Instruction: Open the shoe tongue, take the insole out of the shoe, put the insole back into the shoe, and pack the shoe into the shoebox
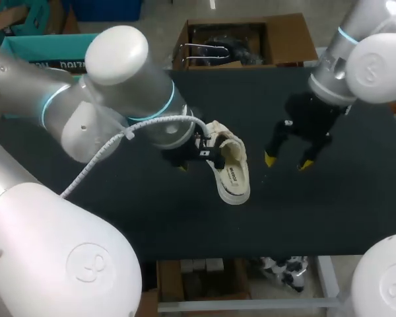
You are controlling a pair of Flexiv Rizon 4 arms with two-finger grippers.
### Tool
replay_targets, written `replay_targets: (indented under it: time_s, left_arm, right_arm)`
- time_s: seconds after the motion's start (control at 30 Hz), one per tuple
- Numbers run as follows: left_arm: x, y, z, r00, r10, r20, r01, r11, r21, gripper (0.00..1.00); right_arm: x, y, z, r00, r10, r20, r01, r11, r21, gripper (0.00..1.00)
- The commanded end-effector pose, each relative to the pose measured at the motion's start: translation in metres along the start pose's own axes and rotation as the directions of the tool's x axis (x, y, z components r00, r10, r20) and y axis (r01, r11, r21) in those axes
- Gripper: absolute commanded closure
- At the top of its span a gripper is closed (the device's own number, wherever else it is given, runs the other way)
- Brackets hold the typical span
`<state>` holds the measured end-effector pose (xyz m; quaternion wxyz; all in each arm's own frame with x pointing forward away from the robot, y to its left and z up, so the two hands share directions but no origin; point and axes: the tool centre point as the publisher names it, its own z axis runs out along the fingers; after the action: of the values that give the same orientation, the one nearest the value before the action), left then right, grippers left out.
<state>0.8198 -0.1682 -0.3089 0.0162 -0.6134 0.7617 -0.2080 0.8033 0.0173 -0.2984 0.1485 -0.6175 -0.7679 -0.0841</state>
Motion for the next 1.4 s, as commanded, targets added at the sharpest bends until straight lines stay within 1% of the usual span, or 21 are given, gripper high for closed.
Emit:
replay_targets:
  time_s: [0.03,0.1,0.2,0.33,0.37,0.47,0.5,0.63,0.7,0.73,0.87,0.93,1.0,1.07,1.1,1.13,1.17,1.2,1.23,1.27,1.4]
  left_arm:
    - [0.011,-0.009,0.043,0.984,-0.021,0.179,0.020,1.000,0.008,0.00]
    - [0.014,-0.010,0.050,0.984,-0.036,0.175,0.035,0.999,0.004,0.00]
    - [0.016,-0.011,0.057,0.982,-0.051,0.183,0.051,0.999,0.004,0.00]
    - [0.015,-0.011,0.063,0.976,-0.072,0.207,0.071,0.997,0.013,0.00]
    - [0.015,-0.011,0.063,0.976,-0.076,0.205,0.075,0.997,0.012,0.00]
    - [0.011,-0.014,0.062,0.973,-0.092,0.209,0.091,0.996,0.014,0.00]
    - [0.009,-0.015,0.062,0.973,-0.095,0.212,0.093,0.996,0.016,0.07]
    - [0.003,-0.020,0.061,0.970,-0.128,0.208,0.124,0.992,0.033,0.13]
    - [-0.001,-0.023,0.059,0.969,-0.151,0.197,0.144,0.988,0.046,0.27]
    - [-0.003,-0.026,0.059,0.969,-0.161,0.189,0.155,0.987,0.047,0.29]
    - [-0.011,-0.037,0.059,0.970,-0.192,0.151,0.186,0.981,0.052,0.27]
    - [-0.013,-0.040,0.060,0.969,-0.200,0.148,0.194,0.980,0.053,0.30]
    - [-0.015,-0.045,0.062,0.968,-0.209,0.139,0.204,0.978,0.053,0.37]
    - [-0.018,-0.049,0.066,0.967,-0.221,0.129,0.216,0.975,0.051,0.34]
    - [-0.019,-0.051,0.068,0.966,-0.226,0.122,0.222,0.974,0.047,0.36]
    - [-0.020,-0.053,0.070,0.965,-0.234,0.119,0.230,0.972,0.046,0.39]
    - [-0.021,-0.054,0.072,0.965,-0.241,0.108,0.238,0.970,0.043,0.51]
    - [-0.021,-0.055,0.072,0.965,-0.242,0.104,0.239,0.970,0.040,0.57]
    - [-0.021,-0.055,0.073,0.965,-0.242,0.105,0.239,0.970,0.040,0.73]
    - [-0.020,-0.056,0.073,0.964,-0.245,0.098,0.243,0.969,0.038,1.00]
    - [-0.013,-0.056,0.069,0.967,-0.238,0.090,0.236,0.971,0.032,1.00]
  right_arm:
    - [-0.010,-0.007,-0.010,0.965,-0.246,0.090,0.247,0.969,0.006,0.00]
    - [-0.014,-0.011,-0.012,0.925,-0.349,0.152,0.351,0.936,0.017,0.00]
    - [-0.024,-0.014,-0.012,0.864,-0.461,0.202,0.462,0.886,0.043,0.00]
    - [-0.038,-0.019,-0.010,0.786,-0.574,0.231,0.583,0.812,0.031,0.00]
    - [-0.040,-0.018,-0.010,0.795,-0.571,0.206,0.576,0.816,0.041,0.00]
    - [-0.040,-0.018,-0.010,0.795,-0.571,0.206,0.576,0.816,0.041,0.00]
    - [-0.040,-0.018,-0.010,0.795,-0.571,0.206,0.576,0.816,0.041,0.00]
    - [-0.040,-0.018,-0.010,0.795,-0.571,0.206,0.576,0.816,0.041,0.00]
    - [-0.040,-0.018,-0.010,0.795,-0.571,0.206,0.576,0.816,0.041,0.00]
    - [-0.040,-0.018,-0.010,0.795,-0.571,0.206,0.576,0.816,0.041,0.00]
    - [-0.040,-0.018,-0.010,0.795,-0.571,0.206,0.576,0.816,0.041,0.00]
    - [-0.040,-0.018,-0.010,0.795,-0.571,0.206,0.576,0.816,0.041,0.00]
    - [-0.040,-0.018,-0.010,0.795,-0.571,0.206,0.576,0.816,0.041,0.00]
    - [-0.040,-0.018,-0.010,0.795,-0.571,0.206,0.576,0.816,0.041,0.00]
    - [-0.040,-0.018,-0.010,0.795,-0.571,0.206,0.576,0.816,0.041,0.00]
    - [-0.040,-0.018,-0.010,0.795,-0.571,0.206,0.576,0.816,0.041,0.00]
    - [-0.040,-0.018,-0.010,0.795,-0.571,0.206,0.576,0.816,0.041,0.00]
    - [-0.040,-0.018,-0.010,0.795,-0.571,0.206,0.576,0.816,0.041,0.00]
    - [-0.040,-0.018,-0.010,0.795,-0.571,0.206,0.576,0.816,0.041,0.00]
    - [-0.040,-0.018,-0.010,0.795,-0.571,0.206,0.576,0.816,0.041,0.00]
    - [-0.040,-0.018,-0.010,0.795,-0.571,0.206,0.576,0.816,0.041,0.00]
